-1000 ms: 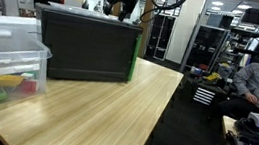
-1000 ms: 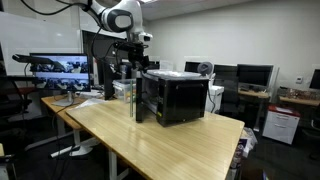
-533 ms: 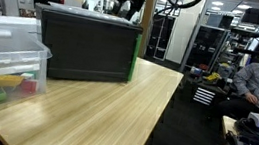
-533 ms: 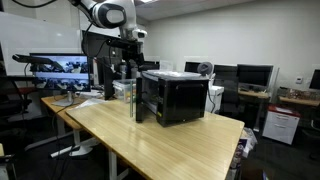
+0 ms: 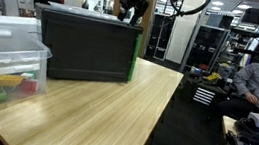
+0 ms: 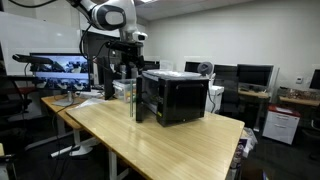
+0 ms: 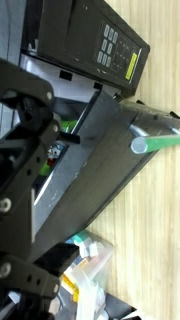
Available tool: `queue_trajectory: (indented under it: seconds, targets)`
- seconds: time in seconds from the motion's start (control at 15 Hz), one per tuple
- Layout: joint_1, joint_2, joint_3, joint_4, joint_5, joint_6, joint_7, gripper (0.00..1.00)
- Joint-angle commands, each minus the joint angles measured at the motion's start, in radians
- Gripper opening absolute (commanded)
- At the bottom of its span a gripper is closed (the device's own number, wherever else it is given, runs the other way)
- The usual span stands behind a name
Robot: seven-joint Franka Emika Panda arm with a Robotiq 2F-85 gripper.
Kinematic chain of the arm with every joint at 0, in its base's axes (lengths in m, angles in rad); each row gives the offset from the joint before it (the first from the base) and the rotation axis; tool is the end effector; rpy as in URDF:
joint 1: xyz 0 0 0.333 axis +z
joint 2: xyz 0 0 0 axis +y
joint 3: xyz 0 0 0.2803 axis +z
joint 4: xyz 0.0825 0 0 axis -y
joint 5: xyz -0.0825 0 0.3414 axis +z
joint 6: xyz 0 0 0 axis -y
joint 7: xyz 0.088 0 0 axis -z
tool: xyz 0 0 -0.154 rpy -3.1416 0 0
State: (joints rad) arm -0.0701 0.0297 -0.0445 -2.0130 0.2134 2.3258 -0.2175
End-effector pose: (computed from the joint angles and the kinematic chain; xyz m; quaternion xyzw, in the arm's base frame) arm 0.5580 -0.0531 0.4068 -0.9863 0.0105 -0.1527 0.0620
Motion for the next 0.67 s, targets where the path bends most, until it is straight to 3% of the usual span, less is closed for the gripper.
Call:
queue_trajectory:
  seconds: [0.0,0.6]
  targets:
    - [-0.008,-0.037,-0.016,-0.042,-0.029,0.035,-0.032,1.00]
    - [-0.013,-0.029,-0.035,-0.063,-0.020,0.109,-0.171,1.00]
